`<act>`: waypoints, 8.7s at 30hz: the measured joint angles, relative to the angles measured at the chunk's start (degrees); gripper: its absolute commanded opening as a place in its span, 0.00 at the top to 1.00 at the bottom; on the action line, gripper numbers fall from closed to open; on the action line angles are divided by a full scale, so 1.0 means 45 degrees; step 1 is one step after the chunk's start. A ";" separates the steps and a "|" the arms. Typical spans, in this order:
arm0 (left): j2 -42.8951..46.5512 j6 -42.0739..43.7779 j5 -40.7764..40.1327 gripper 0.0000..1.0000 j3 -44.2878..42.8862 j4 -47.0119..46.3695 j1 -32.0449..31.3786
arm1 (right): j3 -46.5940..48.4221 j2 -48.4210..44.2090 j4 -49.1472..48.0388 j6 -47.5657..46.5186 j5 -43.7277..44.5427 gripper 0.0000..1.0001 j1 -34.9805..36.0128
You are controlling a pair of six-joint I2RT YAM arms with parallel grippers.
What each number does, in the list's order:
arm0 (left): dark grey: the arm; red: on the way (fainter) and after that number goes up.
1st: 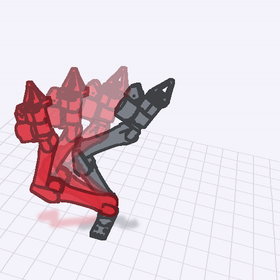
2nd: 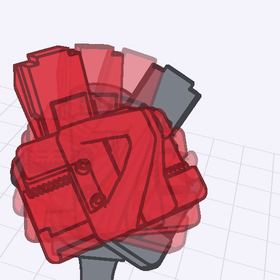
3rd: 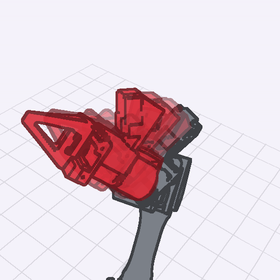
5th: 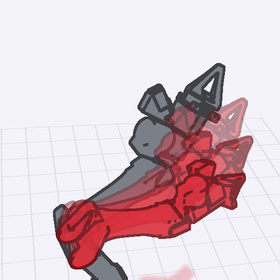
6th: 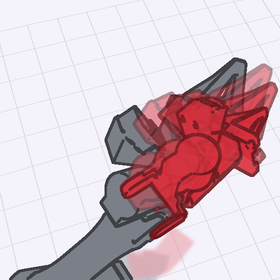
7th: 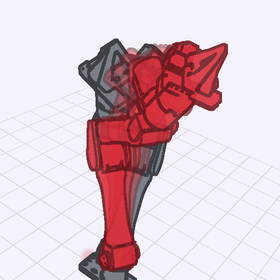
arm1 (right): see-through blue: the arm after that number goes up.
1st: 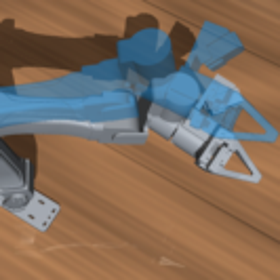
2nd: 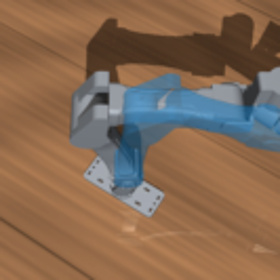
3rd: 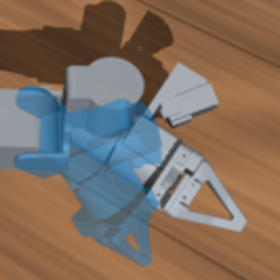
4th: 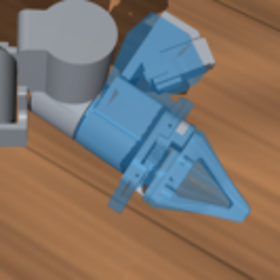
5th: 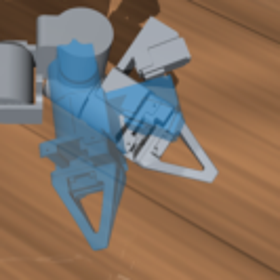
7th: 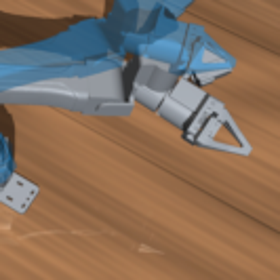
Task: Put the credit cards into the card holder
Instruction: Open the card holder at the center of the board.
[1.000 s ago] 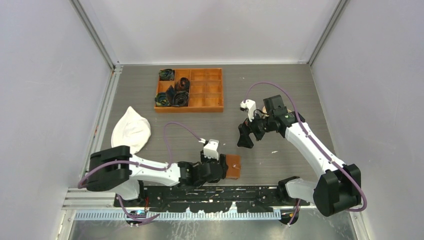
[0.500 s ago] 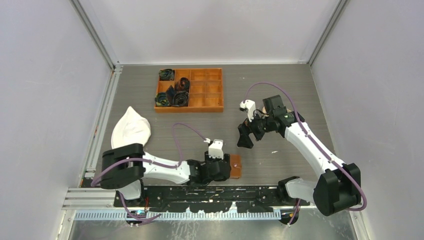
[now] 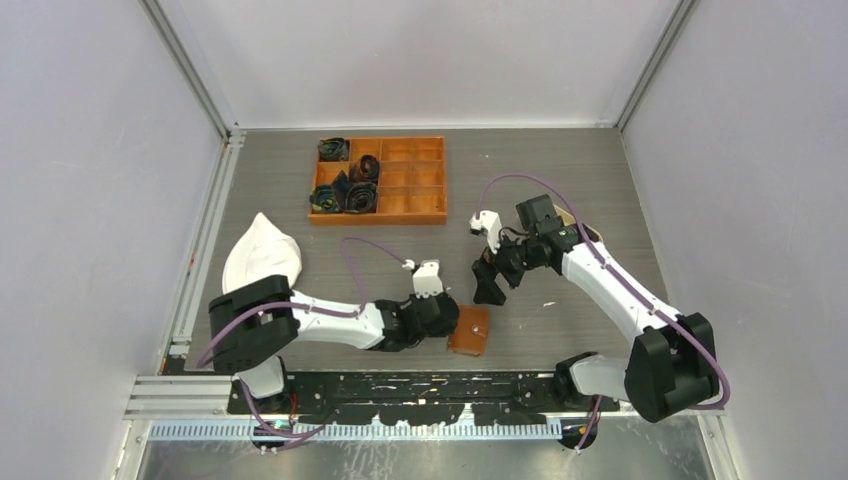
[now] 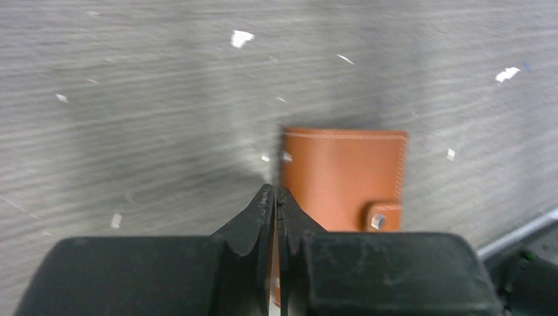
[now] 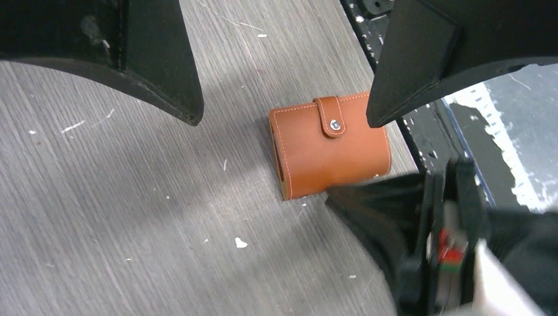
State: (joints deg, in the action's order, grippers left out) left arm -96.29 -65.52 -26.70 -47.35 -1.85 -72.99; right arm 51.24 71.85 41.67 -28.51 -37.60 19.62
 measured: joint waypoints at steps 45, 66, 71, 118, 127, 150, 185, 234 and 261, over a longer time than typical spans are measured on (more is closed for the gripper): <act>0.7062 0.6130 0.3279 0.50 0.6946 -0.4459 0.0971 | -0.2385 0.0588 -0.1049 -0.5168 0.3575 0.99 0.5557; 0.2681 1.1196 0.3327 0.00 0.7932 -1.3469 0.0053 | -0.1418 0.0029 -0.2283 -0.0709 0.0500 0.99 0.3604; 0.2006 1.0190 0.2696 0.00 0.8592 -1.5188 -0.0039 | -0.1413 0.0044 -0.2438 -0.0136 0.0379 0.99 0.3468; 0.3949 1.0676 0.0374 1.00 0.7907 -1.2565 0.0636 | -0.2288 -0.1054 0.0170 -0.5435 -0.0831 0.44 0.3070; 0.4857 0.9641 0.2385 1.00 0.7995 -1.2366 0.2249 | -0.1885 -0.1185 -0.0311 -0.4046 -0.1438 0.41 0.2487; 0.7116 0.4206 0.0146 1.00 0.7951 -0.7689 0.2652 | -0.0194 0.3079 -0.4303 0.5061 0.3283 0.38 0.3959; 0.7849 0.2584 -0.0340 1.00 0.8510 -0.6557 0.2657 | 0.1127 0.2516 -0.3016 0.4745 0.5629 0.99 0.5100; 0.7339 0.2351 0.0991 0.46 0.8888 -0.6897 0.2667 | 0.0393 0.3716 -0.1690 0.1438 0.7878 0.80 0.3079; 0.4415 0.5149 0.2812 0.50 0.4653 -0.5221 0.2681 | 0.1064 0.2613 -0.1307 0.2210 0.5819 0.65 0.2351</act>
State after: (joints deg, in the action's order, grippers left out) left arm -76.42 -42.35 -14.04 -26.41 -25.34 -60.93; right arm 56.03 83.61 35.79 -18.57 -11.42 30.20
